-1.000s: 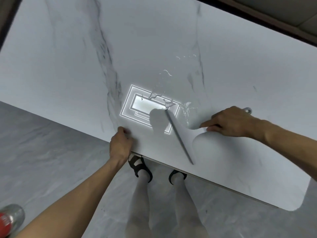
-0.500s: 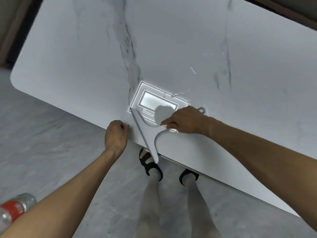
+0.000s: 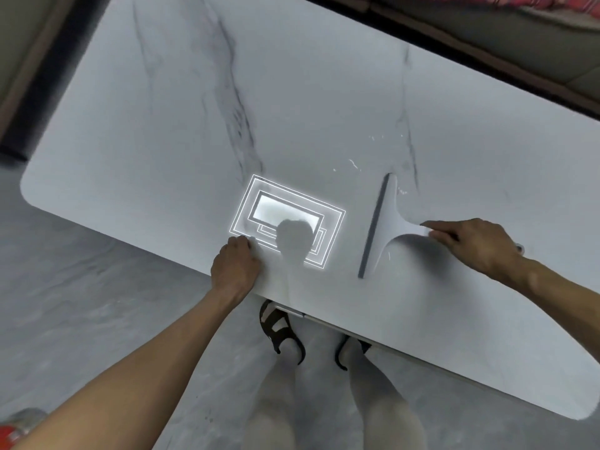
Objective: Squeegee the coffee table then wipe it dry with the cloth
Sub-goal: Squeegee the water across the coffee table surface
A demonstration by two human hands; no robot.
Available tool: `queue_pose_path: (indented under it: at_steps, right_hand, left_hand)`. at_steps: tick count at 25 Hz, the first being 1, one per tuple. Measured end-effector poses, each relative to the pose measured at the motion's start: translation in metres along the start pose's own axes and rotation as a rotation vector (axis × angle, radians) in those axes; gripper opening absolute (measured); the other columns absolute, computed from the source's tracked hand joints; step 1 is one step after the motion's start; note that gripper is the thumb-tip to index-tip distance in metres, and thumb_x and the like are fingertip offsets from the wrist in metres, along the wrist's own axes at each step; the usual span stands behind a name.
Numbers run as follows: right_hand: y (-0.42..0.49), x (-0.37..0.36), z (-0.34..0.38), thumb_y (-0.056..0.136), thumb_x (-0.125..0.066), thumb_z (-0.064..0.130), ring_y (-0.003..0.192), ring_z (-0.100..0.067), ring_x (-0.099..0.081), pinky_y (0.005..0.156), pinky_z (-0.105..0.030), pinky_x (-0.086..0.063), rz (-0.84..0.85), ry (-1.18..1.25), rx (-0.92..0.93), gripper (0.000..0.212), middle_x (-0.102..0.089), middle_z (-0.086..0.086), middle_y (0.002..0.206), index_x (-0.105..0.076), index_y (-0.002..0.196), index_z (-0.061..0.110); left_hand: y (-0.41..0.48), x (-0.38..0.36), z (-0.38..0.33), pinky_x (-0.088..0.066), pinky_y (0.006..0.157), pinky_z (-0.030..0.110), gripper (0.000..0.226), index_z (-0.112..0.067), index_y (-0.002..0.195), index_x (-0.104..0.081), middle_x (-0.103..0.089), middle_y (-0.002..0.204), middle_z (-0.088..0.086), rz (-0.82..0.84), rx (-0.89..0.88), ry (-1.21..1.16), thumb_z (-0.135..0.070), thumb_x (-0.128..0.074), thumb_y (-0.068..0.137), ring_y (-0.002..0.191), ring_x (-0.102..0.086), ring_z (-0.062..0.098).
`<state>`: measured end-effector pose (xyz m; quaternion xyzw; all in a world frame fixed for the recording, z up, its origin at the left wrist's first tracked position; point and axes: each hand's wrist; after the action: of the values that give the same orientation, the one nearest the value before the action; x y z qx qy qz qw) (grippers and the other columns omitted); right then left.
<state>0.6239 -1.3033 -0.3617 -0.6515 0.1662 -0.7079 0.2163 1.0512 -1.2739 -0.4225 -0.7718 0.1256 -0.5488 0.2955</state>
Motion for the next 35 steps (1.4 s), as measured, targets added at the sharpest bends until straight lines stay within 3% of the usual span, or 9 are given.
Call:
queue_pose_path:
  at_steps: [6, 10, 15, 18, 23, 26, 30, 33, 35]
  right_hand:
    - [0.068, -0.011, 0.149, 0.097, -0.035, 0.050, 0.102, -0.018, -0.063, 0.070, -0.027, -0.032, 0.198, -0.068, 0.563, 0.034, -0.068, 0.013, 0.109, -0.048, 0.127, 0.058]
    - [0.116, -0.020, 0.184, 0.098, -0.036, 0.048, 0.104, -0.019, -0.062, 0.070, -0.026, -0.029, 0.221, -0.155, 0.693, 0.034, -0.068, 0.012, 0.113, -0.050, 0.128, 0.055]
    - [0.152, 0.012, 0.080, 0.096, -0.037, 0.052, 0.106, -0.020, -0.062, 0.082, -0.034, -0.047, 0.150, 0.008, 0.480, 0.033, -0.069, 0.012, 0.111, -0.049, 0.126, 0.059]
    - [0.152, 0.030, -0.001, 0.097, -0.035, 0.051, 0.111, -0.020, -0.060, 0.081, -0.032, -0.044, 0.118, 0.051, 0.298, 0.035, -0.067, 0.012, 0.120, -0.047, 0.129, 0.059]
    - [0.124, 0.062, -0.096, 0.094, -0.034, 0.054, 0.105, -0.020, -0.062, 0.073, -0.029, -0.037, 0.033, 0.063, 0.053, 0.034, -0.069, 0.015, 0.114, -0.050, 0.124, 0.060]
    - [0.139, 0.087, -0.099, 0.095, -0.038, 0.053, 0.103, -0.022, -0.063, 0.077, -0.029, -0.042, -0.065, 0.243, -0.017, 0.032, -0.071, 0.013, 0.112, -0.054, 0.123, 0.054]
    - [0.226, 0.119, -0.053, 0.097, -0.037, 0.039, 0.099, -0.033, -0.060, 0.087, -0.037, -0.046, -0.133, 0.456, -0.070, 0.035, -0.069, -0.003, 0.099, -0.056, 0.127, 0.038]
    - [0.283, 0.130, -0.017, 0.095, -0.036, 0.030, 0.112, -0.038, -0.054, 0.095, -0.042, -0.045, -0.169, 0.595, -0.146, 0.045, -0.062, -0.011, 0.121, -0.042, 0.140, 0.029]
    - [0.292, 0.124, -0.007, 0.096, -0.033, 0.027, 0.110, -0.041, -0.053, 0.091, -0.042, -0.046, -0.169, 0.560, -0.178, 0.050, -0.058, -0.018, 0.125, -0.032, 0.145, 0.031]
  left_hand:
    - [0.028, 0.028, 0.012, -0.041, 0.075, 0.031, 0.038, -0.012, 0.127, -0.048, -0.061, 0.123, 0.010, -0.060, 0.154, -0.206, -0.019, -0.048, 0.090, 0.105, -0.060, 0.031]
    - [0.047, 0.034, -0.003, -0.043, 0.087, 0.034, 0.042, -0.012, 0.135, -0.043, -0.058, 0.131, 0.012, -0.096, 0.203, -0.274, -0.017, -0.045, 0.094, 0.117, -0.057, 0.034]
    - [0.079, 0.030, -0.069, -0.039, 0.104, 0.042, 0.046, 0.000, 0.135, -0.039, -0.032, 0.143, 0.023, -0.124, 0.077, -0.077, -0.001, -0.046, 0.089, 0.128, -0.039, 0.040]
    - [0.105, 0.020, -0.121, -0.034, 0.106, 0.052, 0.057, -0.002, 0.139, -0.032, -0.025, 0.146, 0.029, -0.118, 0.038, -0.004, -0.012, -0.052, 0.087, 0.126, -0.035, 0.052]
    - [0.154, -0.010, -0.189, -0.012, 0.112, 0.066, 0.137, -0.012, 0.151, -0.003, 0.001, 0.154, 0.035, -0.056, 0.009, 0.134, -0.057, -0.085, 0.052, 0.136, -0.004, 0.065]
    - [0.171, -0.020, -0.197, -0.007, 0.111, 0.068, 0.152, -0.014, 0.152, 0.008, 0.009, 0.153, 0.038, -0.013, 0.019, 0.146, -0.062, -0.087, 0.043, 0.135, 0.004, 0.067]
    - [0.176, -0.018, -0.199, -0.010, 0.111, 0.068, 0.151, -0.016, 0.153, 0.009, 0.011, 0.151, 0.041, 0.021, 0.027, 0.175, -0.062, -0.086, 0.045, 0.134, 0.004, 0.069]
    - [0.175, -0.015, -0.201, -0.012, 0.111, 0.067, 0.149, -0.015, 0.153, 0.010, 0.010, 0.151, 0.042, 0.030, 0.022, 0.184, -0.063, -0.085, 0.048, 0.134, 0.002, 0.069]
    - [0.173, -0.013, -0.201, -0.014, 0.111, 0.067, 0.148, -0.014, 0.152, 0.011, 0.010, 0.151, 0.043, 0.040, 0.008, 0.210, -0.064, -0.083, 0.050, 0.134, 0.001, 0.070]
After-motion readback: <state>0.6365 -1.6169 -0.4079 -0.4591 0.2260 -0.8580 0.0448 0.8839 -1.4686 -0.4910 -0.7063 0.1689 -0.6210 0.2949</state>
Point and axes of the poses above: each hand's wrist, its own y-axis towards the middle knuckle, its own x-axis out of the back of the hand, z = x × y
